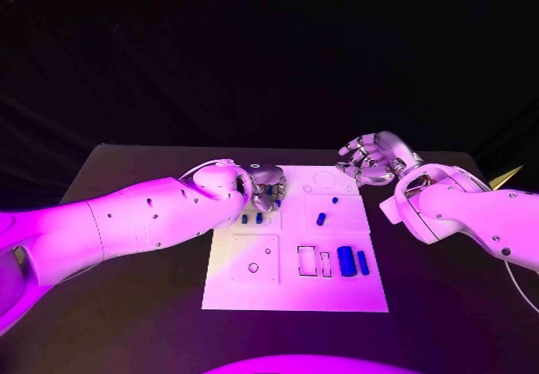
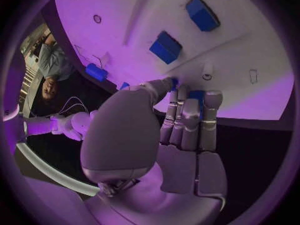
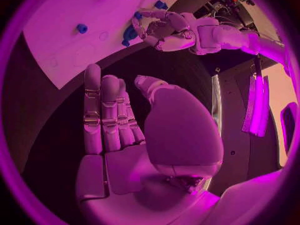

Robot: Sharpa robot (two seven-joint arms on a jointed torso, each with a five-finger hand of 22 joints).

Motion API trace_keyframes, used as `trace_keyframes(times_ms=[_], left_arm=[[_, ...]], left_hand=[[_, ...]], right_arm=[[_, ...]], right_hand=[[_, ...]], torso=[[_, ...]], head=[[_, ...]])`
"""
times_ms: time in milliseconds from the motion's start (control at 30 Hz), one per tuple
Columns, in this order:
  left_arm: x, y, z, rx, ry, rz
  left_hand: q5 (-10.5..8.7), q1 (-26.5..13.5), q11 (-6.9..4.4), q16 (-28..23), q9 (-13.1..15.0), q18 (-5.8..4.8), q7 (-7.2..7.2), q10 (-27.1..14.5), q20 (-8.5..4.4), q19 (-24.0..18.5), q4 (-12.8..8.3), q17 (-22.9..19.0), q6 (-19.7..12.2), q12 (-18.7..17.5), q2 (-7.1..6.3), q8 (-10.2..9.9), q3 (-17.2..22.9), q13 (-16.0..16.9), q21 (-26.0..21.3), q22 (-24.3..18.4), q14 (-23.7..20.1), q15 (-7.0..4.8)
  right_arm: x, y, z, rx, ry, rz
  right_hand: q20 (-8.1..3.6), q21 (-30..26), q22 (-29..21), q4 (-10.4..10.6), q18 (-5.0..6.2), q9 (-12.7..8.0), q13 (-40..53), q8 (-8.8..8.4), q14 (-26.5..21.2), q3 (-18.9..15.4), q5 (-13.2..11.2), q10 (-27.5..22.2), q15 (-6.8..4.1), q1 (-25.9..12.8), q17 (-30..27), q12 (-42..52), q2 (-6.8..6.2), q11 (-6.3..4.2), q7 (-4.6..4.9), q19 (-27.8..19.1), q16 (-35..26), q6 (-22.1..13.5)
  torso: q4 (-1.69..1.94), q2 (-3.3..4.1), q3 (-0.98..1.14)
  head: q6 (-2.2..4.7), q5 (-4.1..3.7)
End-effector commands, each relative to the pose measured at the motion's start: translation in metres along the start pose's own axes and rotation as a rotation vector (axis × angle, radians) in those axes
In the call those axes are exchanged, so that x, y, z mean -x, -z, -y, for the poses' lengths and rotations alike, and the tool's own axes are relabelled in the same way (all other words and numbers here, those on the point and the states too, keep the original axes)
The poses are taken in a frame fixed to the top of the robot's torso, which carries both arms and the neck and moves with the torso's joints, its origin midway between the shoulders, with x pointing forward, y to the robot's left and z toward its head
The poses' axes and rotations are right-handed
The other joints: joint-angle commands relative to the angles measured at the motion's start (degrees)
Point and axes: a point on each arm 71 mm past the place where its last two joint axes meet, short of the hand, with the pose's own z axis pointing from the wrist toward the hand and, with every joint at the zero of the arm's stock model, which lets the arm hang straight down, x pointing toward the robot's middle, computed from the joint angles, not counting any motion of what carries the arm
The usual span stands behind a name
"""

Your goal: Assemble the parts on the task board

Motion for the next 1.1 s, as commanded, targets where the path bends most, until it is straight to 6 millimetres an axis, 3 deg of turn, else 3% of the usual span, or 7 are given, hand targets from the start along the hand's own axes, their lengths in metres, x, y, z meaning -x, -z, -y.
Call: trace_keyframes(times_ms=[33,567,867,1100], left_arm=[[-0.0010,-0.0008,0.0034,-0.016,0.014,-0.010],[-0.0032,-0.0011,0.0037,-0.006,0.020,-0.041],[-0.0029,-0.0016,0.0031,0.000,0.021,-0.036],[-0.0011,-0.0019,0.0029,-0.001,0.030,-0.008]], left_hand=[[-0.23,-0.06,0.16,0.23,-0.09,-0.26,0.02,0.36,-0.16,0.05,-0.12,-0.38,0.39,-0.41,0.14,-0.33,0.32,-0.05,0.12,-0.25,0.14,0.08],[-0.11,0.04,0.71,-0.13,-0.50,-0.08,0.39,0.20,0.01,-1.22,-1.10,-2.19,0.96,-2.49,0.13,-1.41,1.11,-1.12,-0.31,-0.89,-0.96,0.50],[-0.22,1.57,-0.37,2.29,0.09,-0.67,-0.04,4.85,-0.68,1.54,-4.31,1.22,5.16,-2.58,2.79,-1.08,2.95,-1.05,2.78,2.86,1.88,-0.45],[-0.21,1.30,-0.65,3.23,0.34,-0.92,-0.21,6.40,-1.03,2.47,-5.62,2.99,6.73,-3.26,3.53,-1.59,3.31,-0.98,3.99,4.24,3.45,-0.77]], right_arm=[[-0.0006,0.0002,-0.0013,0.013,0.001,-0.002],[-0.0010,0.0000,-0.0012,0.011,0.002,-0.005],[-0.0011,0.0000,-0.0014,0.012,0.002,-0.004],[-0.0013,-0.0002,-0.0016,0.013,0.002,-0.004]], right_hand=[[-0.08,-0.31,-0.05,-0.22,0.68,-0.09,-0.04,0.33,-0.05,-0.02,0.23,0.49,-0.04,-0.53,0.08,-0.30,0.18,0.08,-0.13,0.50,-0.38,-0.08],[-0.09,-0.54,-0.27,-0.29,0.68,-0.11,-0.25,0.42,-0.03,-0.05,0.23,0.54,-0.05,-0.63,0.14,-0.47,0.14,0.06,-0.15,0.60,-0.60,-0.01],[-0.09,-0.63,-0.36,-0.29,0.67,-0.12,-0.33,0.45,-0.04,-0.06,0.23,0.56,-0.04,-0.69,0.16,-0.53,0.14,0.07,-0.15,0.62,-0.69,0.01],[-0.09,-0.63,-0.36,-0.29,0.67,-0.12,-0.33,0.45,-0.04,-0.06,0.23,0.56,-0.04,-0.69,0.16,-0.53,0.14,0.07,-0.15,0.62,-0.69,0.01]], torso=[[0.07,-0.06,0.00],[0.06,-0.07,-0.04],[0.06,-0.08,-0.06],[0.05,-0.11,-0.04]], head=[[-0.09,-0.07],[-0.16,-0.05],[-0.20,-0.12],[-0.12,-0.13]])
